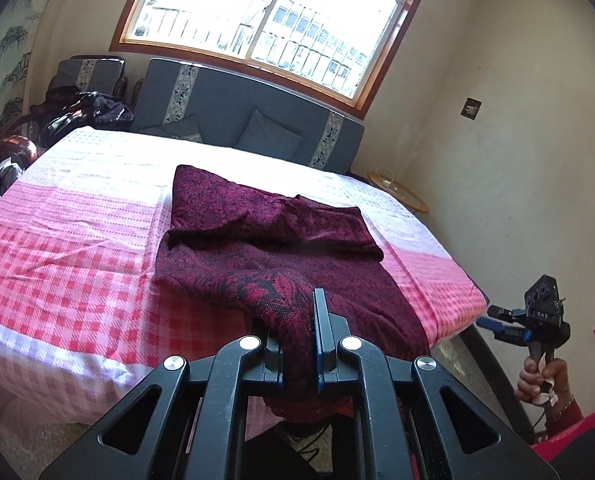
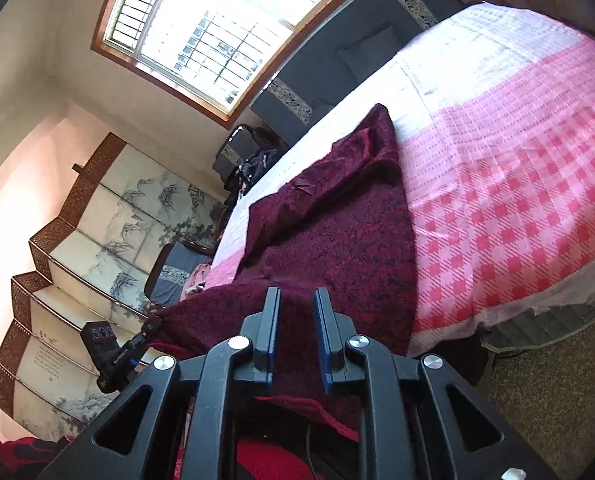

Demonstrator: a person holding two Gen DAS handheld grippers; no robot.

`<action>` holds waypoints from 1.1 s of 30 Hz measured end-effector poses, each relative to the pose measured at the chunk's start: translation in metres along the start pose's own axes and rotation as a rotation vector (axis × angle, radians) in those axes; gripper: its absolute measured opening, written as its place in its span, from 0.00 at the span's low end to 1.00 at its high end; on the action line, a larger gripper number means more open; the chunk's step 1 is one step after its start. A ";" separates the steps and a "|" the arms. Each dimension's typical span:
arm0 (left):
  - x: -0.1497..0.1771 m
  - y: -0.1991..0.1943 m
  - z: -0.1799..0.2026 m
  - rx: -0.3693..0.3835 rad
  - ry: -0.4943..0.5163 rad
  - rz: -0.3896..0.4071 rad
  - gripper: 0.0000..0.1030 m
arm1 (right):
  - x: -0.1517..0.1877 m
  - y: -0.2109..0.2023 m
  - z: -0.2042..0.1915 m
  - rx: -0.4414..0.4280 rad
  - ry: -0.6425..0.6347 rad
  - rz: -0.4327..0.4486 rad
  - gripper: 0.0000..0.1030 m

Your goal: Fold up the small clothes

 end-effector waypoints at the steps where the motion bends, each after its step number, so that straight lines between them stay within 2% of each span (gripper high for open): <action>1: 0.002 0.000 -0.002 0.003 -0.010 -0.001 0.10 | 0.013 0.005 0.014 -0.012 0.037 -0.035 0.69; 2: 0.004 0.000 -0.003 0.007 -0.019 -0.003 0.10 | 0.027 0.011 0.029 -0.021 0.087 -0.064 0.76; 4: 0.007 -0.001 -0.006 0.008 -0.023 -0.008 0.10 | 0.049 0.023 0.057 0.000 0.176 -0.096 0.76; 7: 0.010 -0.001 -0.007 0.008 -0.028 -0.011 0.10 | 0.065 0.037 0.077 -0.013 0.211 -0.098 0.76; 10: 0.013 -0.004 -0.006 0.004 -0.022 -0.006 0.10 | 0.069 0.049 0.077 -0.060 0.206 -0.100 0.75; 15: 0.019 -0.003 -0.007 0.001 -0.025 -0.014 0.10 | 0.075 0.067 0.071 -0.070 0.184 -0.154 0.73; 16: 0.019 -0.002 -0.008 0.002 -0.029 -0.016 0.10 | 0.077 0.071 0.071 -0.073 0.186 -0.168 0.71; 18: 0.020 0.000 -0.009 0.001 -0.034 -0.020 0.10 | 0.082 0.078 0.066 -0.078 0.173 -0.202 0.54; 19: 0.021 0.001 -0.010 -0.002 -0.039 -0.022 0.10 | 0.084 0.083 0.065 -0.069 0.169 -0.220 0.32; 20: 0.021 0.002 -0.012 -0.001 -0.046 -0.025 0.10 | 0.085 0.085 0.064 -0.070 0.175 -0.228 0.15; 22: 0.020 0.003 -0.014 -0.003 -0.057 -0.029 0.10 | 0.085 0.085 0.061 -0.089 0.175 -0.215 0.12; 25: 0.015 0.001 -0.016 0.004 -0.069 -0.028 0.10 | 0.071 0.065 0.042 -0.147 0.152 -0.144 0.11; 29: -0.003 0.003 -0.012 0.005 -0.054 -0.010 0.10 | 0.033 0.033 0.000 -0.187 0.074 -0.044 0.11; 33: -0.027 0.011 -0.007 0.009 -0.026 0.014 0.10 | -0.015 0.022 -0.034 -0.211 -0.018 0.008 0.11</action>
Point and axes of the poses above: each gripper's, at about its wrist camera, not at the fingertips, and y roughly the way its jaws point, z to its right, x to its underside, the point moved 2 cm from there along y, roughly the way its jaws point, and after that the axes turned 3 degrees about -x, right-handed, at the moved point
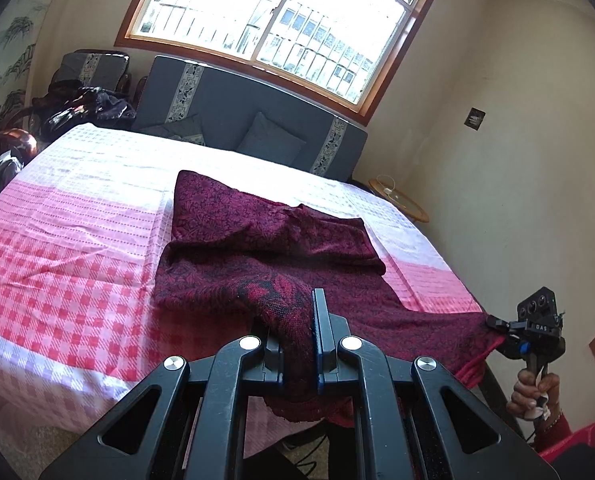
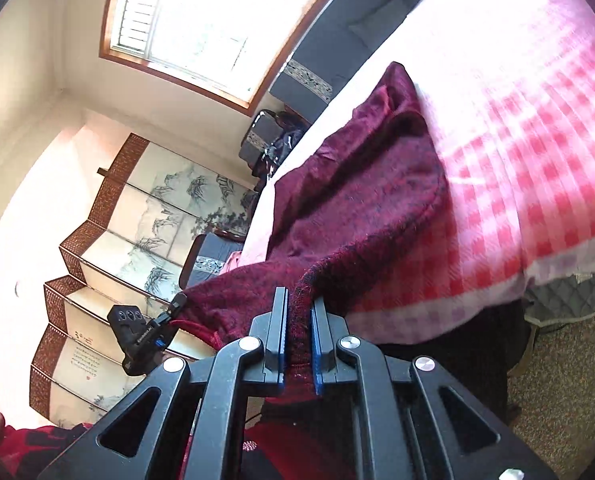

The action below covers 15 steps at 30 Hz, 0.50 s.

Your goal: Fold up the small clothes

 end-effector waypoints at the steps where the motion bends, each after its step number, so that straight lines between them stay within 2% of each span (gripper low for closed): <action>1: -0.007 0.003 0.001 0.005 0.000 0.005 0.10 | -0.013 0.002 -0.005 -0.001 -0.014 0.006 0.11; 7: -0.049 0.033 -0.008 0.007 -0.025 0.042 0.10 | -0.086 0.034 -0.011 -0.012 -0.058 0.025 0.11; 15: -0.101 0.110 -0.042 -0.042 -0.104 0.037 0.10 | -0.164 0.089 0.037 0.028 0.032 0.042 0.11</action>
Point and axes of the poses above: each gripper's, at about its wrist camera, not at the fingertips, and y roughly the way its jaws point, z to its right, x to its underside, the point moved 2 cm from there along y, roughly the way its jaws point, and after that the axes turned 3 degrees about -x, right-handed, at the moved point
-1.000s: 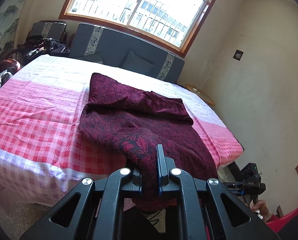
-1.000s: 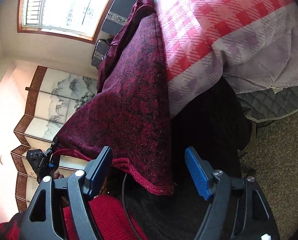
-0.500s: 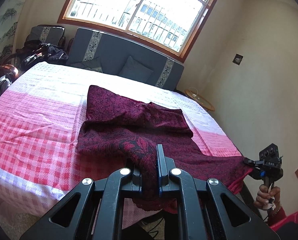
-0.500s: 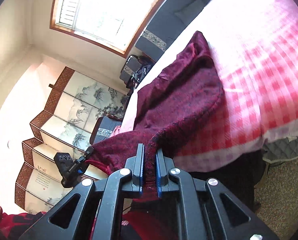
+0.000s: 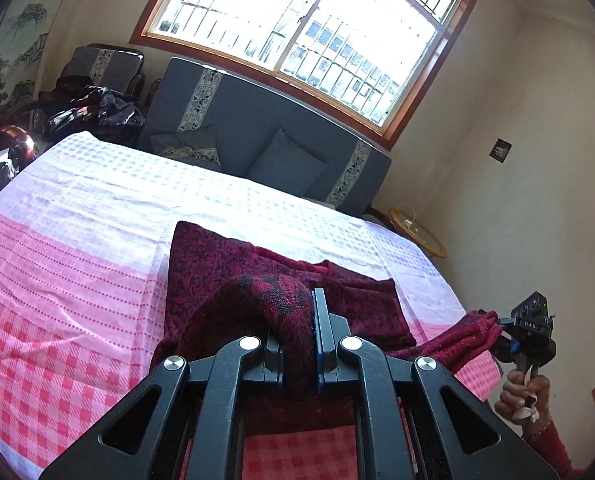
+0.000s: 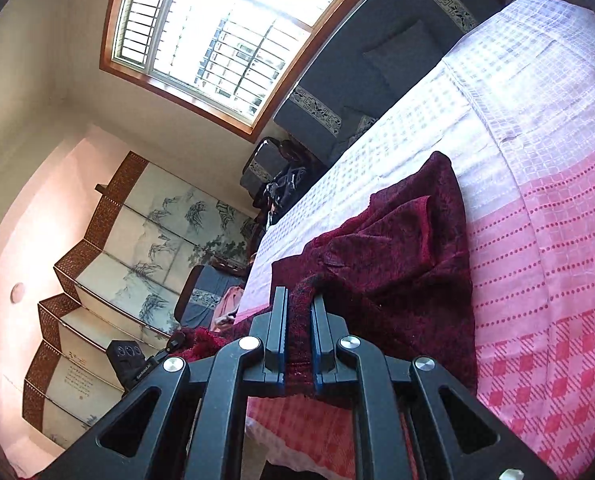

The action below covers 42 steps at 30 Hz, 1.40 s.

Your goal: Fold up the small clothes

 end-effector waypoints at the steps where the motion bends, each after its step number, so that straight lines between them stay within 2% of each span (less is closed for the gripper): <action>1: -0.005 0.011 -0.004 -0.007 -0.011 -0.001 0.10 | -0.008 0.007 0.009 0.011 0.016 0.001 0.11; 5: -0.014 0.054 -0.020 -0.049 -0.032 -0.026 0.10 | -0.030 0.034 0.044 0.064 0.077 -0.010 0.10; 11: -0.012 0.104 -0.037 -0.106 -0.025 -0.085 0.11 | -0.041 0.066 0.089 0.095 0.171 -0.024 0.11; 17: -0.013 0.129 -0.046 -0.141 -0.030 -0.120 0.21 | -0.049 0.084 0.103 0.097 0.201 -0.016 0.12; 20: -0.013 0.132 -0.052 -0.111 -0.077 -0.125 0.32 | -0.054 0.086 0.106 0.108 0.203 0.001 0.13; 22: -0.013 0.132 -0.056 -0.051 -0.123 -0.132 0.52 | -0.056 0.086 0.107 0.134 0.194 0.004 0.13; 25: -0.018 0.127 -0.056 0.028 -0.160 -0.109 0.67 | -0.055 0.088 0.109 0.151 0.190 0.002 0.14; 28: -0.029 0.120 -0.050 0.036 -0.111 -0.061 0.76 | -0.055 0.087 0.107 0.179 0.164 0.016 0.15; 31: -0.041 0.104 -0.042 -0.012 -0.032 0.033 0.90 | -0.059 0.077 0.109 0.207 0.156 0.073 0.30; 33: -0.047 0.094 -0.042 -0.044 -0.004 0.082 0.91 | -0.059 0.069 0.111 0.189 0.178 0.100 0.34; 35: -0.049 0.089 -0.046 -0.097 0.019 0.091 0.91 | -0.057 0.063 0.106 0.184 0.164 0.112 0.36; 38: -0.042 0.087 -0.061 -0.143 0.022 0.068 0.91 | -0.048 0.058 0.097 0.196 0.107 0.090 0.44; 42: -0.021 0.091 -0.088 -0.170 -0.007 0.014 0.91 | -0.036 0.060 0.091 0.243 0.022 0.028 0.46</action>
Point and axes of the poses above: each gripper's, at about its wrist camera, not at the fingertips, and y roughly the way its jaws point, z to its right, x to its underside, the point moved 2 cm from there along y, roughly the way its jaws point, and after that the axes turned 3 degrees about -x, right-handed, at the moved point
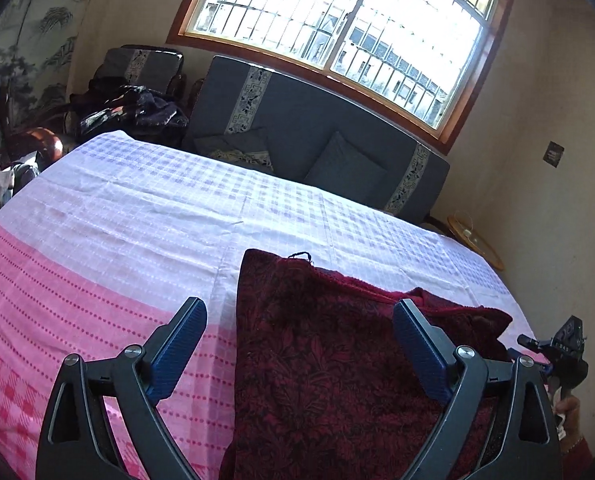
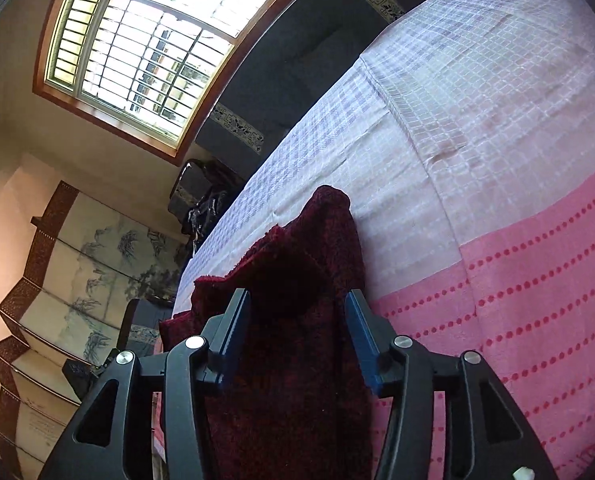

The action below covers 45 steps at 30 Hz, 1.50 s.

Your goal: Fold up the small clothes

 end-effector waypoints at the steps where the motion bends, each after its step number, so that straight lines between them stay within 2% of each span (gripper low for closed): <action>1: 0.007 0.003 -0.006 0.000 -0.011 -0.014 0.91 | 0.001 0.001 -0.001 0.000 -0.010 -0.007 0.46; 3: 0.015 0.012 -0.013 0.012 -0.020 -0.054 0.91 | -0.001 0.005 -0.002 -0.001 -0.016 -0.016 0.47; 6: 0.022 0.025 -0.012 -0.027 0.020 -0.106 0.91 | -0.011 0.017 -0.007 0.010 -0.033 -0.025 0.52; 10: 0.019 0.035 -0.005 -0.038 0.062 -0.108 0.91 | -0.020 0.042 -0.013 0.044 -0.067 -0.059 0.58; 12: 0.016 0.040 -0.007 -0.046 0.052 -0.112 0.91 | -0.022 0.052 -0.016 0.076 -0.088 -0.070 0.58; 13: 0.014 0.041 -0.010 -0.046 0.035 -0.116 0.91 | -0.022 0.055 -0.018 0.095 -0.110 -0.068 0.50; 14: 0.012 0.043 -0.013 -0.041 0.018 -0.119 0.91 | -0.023 0.056 -0.021 0.133 -0.125 -0.063 0.17; 15: 0.011 0.045 -0.016 -0.040 0.007 -0.121 0.91 | -0.023 0.054 -0.021 0.171 -0.124 -0.053 0.06; 17: 0.010 0.049 -0.020 -0.050 0.002 -0.128 0.91 | -0.025 0.051 -0.021 0.226 -0.147 -0.017 0.08; 19: 0.009 0.053 -0.020 -0.053 0.014 -0.135 0.91 | -0.022 0.061 -0.019 0.281 -0.187 -0.054 0.08; 22: 0.006 0.063 -0.015 -0.058 0.057 -0.150 0.91 | -0.021 0.064 -0.022 0.294 -0.221 -0.049 0.08; 24: 0.003 0.072 -0.009 -0.034 0.100 -0.180 0.90 | -0.021 0.064 -0.022 0.295 -0.223 -0.045 0.08; 26: 0.000 0.085 -0.005 0.000 0.113 -0.226 0.84 | -0.021 0.064 -0.020 0.288 -0.217 -0.045 0.10; 28: -0.003 0.097 -0.005 0.019 0.108 -0.265 0.63 | -0.020 0.065 -0.018 0.284 -0.212 -0.050 0.11; 30: -0.004 0.107 -0.007 0.002 0.107 -0.280 0.50 | -0.019 0.065 -0.017 0.284 -0.206 -0.050 0.12; 32: -0.004 0.112 -0.011 0.017 0.075 -0.298 0.32 | -0.018 0.066 -0.017 0.290 -0.210 -0.047 0.12; 33: -0.003 0.111 -0.013 0.025 0.051 -0.301 0.18 | -0.017 0.067 -0.017 0.295 -0.213 -0.048 0.12; 36: 0.000 0.094 -0.010 -0.020 0.051 -0.256 0.12 | -0.016 0.068 -0.020 0.308 -0.230 -0.050 0.12; 39: 0.007 0.079 -0.011 -0.064 0.061 -0.229 0.11 | -0.012 0.068 -0.021 0.317 -0.243 -0.051 0.14; 44: 0.022 0.105 -0.017 -0.098 0.099 -0.265 0.11 | -0.008 0.071 -0.017 0.337 -0.246 -0.042 0.14; 45: 0.024 0.107 -0.013 -0.100 0.114 -0.249 0.11 | -0.008 0.071 -0.018 0.346 -0.253 -0.041 0.14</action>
Point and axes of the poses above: each gripper's, at about its wrist camera, not at the fingertips, and y roughly the way its jaws point, z to its right, x to its underside, the point moved 2 cm from there along y, roughly the way its jaws point, and after that the axes turned 3 degrees about -x, right-handed, at the moved point
